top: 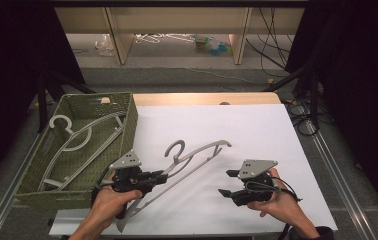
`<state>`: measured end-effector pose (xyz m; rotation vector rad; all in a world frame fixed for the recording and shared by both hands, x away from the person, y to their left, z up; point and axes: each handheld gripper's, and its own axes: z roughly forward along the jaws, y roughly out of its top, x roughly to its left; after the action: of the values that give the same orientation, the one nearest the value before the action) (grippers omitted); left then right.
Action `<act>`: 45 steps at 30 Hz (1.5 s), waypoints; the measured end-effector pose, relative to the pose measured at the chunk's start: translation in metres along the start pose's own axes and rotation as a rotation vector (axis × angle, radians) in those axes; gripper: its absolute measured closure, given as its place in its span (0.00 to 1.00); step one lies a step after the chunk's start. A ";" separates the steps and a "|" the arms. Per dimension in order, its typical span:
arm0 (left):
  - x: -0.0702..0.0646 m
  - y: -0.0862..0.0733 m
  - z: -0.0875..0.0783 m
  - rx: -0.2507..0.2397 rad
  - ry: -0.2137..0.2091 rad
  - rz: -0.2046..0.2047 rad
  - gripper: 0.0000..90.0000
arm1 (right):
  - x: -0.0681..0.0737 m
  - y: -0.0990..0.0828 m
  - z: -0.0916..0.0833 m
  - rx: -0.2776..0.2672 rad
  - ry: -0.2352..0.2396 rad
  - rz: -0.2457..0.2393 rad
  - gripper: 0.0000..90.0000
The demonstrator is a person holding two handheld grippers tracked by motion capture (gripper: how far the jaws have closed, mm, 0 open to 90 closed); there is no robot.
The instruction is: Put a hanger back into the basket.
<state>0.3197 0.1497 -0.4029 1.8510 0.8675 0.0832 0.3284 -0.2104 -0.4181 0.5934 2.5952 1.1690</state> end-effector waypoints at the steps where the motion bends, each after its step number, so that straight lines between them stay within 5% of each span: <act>1: 0.000 0.001 -0.003 -0.008 0.002 -0.011 0.88 | 0.000 0.000 0.000 0.000 0.002 -0.001 0.41; 10: -0.001 0.008 -0.038 -0.072 0.013 -0.030 0.88 | 0.002 -0.004 0.002 0.003 0.013 0.008 0.40; 20: 0.004 0.018 -0.089 -0.148 0.095 -0.065 0.88 | 0.001 -0.004 0.000 -0.002 0.008 0.017 0.39; 22: 0.005 0.022 -0.097 -0.162 0.093 -0.037 0.88 | 0.001 -0.004 0.000 -0.007 0.014 0.018 0.38; 28: 0.010 0.030 -0.117 -0.185 0.115 -0.044 0.88 | 0.001 -0.005 0.002 -0.017 0.011 0.035 0.34; 45: 0.069 0.045 -0.163 -0.175 0.297 -0.126 0.88 | 0.002 -0.007 0.008 0.007 0.027 0.032 0.31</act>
<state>0.3240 0.3092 -0.3138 1.6396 1.1422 0.3519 0.3277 -0.2087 -0.4285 0.6267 2.6227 1.1858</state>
